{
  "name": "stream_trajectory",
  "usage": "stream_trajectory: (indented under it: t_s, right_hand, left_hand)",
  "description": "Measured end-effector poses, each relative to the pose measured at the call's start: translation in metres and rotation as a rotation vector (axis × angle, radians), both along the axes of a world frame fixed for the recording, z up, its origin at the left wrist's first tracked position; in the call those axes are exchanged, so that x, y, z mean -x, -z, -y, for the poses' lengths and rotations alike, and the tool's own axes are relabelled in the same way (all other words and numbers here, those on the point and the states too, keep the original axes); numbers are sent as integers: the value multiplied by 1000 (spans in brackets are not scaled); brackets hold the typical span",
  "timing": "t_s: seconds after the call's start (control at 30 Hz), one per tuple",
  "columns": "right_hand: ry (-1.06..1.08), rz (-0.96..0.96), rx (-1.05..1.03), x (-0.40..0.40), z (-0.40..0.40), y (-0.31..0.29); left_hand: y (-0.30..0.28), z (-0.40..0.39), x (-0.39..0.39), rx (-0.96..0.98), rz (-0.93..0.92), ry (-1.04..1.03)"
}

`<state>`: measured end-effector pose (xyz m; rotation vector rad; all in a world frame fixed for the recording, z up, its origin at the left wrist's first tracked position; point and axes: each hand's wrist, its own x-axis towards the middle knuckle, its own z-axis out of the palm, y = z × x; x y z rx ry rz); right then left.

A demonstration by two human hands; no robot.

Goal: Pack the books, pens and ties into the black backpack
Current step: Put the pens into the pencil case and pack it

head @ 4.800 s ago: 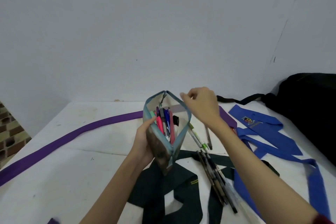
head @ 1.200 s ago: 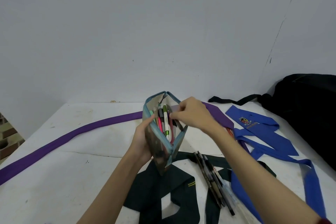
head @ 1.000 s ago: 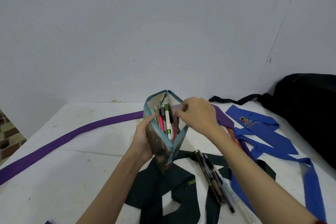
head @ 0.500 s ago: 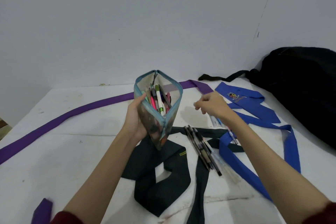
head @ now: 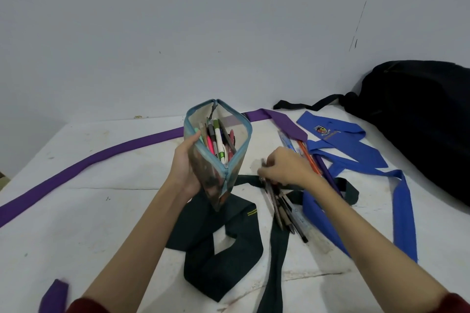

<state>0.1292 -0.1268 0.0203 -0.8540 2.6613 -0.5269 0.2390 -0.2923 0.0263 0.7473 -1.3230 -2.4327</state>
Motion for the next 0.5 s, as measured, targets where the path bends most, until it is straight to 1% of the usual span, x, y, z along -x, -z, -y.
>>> stream_trajectory:
  t_s: [0.07, 0.17, 0.23, 0.3, 0.33, 0.37, 0.43, 0.5]
  right_hand:
    - [90, 111, 260, 10, -6, -21]
    - [219, 201, 663, 17, -12, -63]
    - [248, 244, 909, 11, -9, -90]
    - [227, 283, 1073, 4, 0, -107]
    - [207, 286, 1094, 0, 6, -110]
    - [184, 274, 1073, -3, 13, -111]
    - [145, 240, 953, -5, 28, -105]
    - [94, 206, 777, -6, 41, -95]
  left_hand:
    - [0, 1, -1, 10, -3, -9]
    - [1, 0, -1, 24, -30, 4]
    - [-1, -3, -1, 18, -52, 25]
    - [-2, -7, -1, 12, -63, 51]
    - [-2, -9, 0, 5, -66, 67]
    - [-3, -11, 0, -1, -70, 81]
    - [-5, -15, 0, -15, -79, 104]
    - [-7, -19, 0, -29, -87, 117]
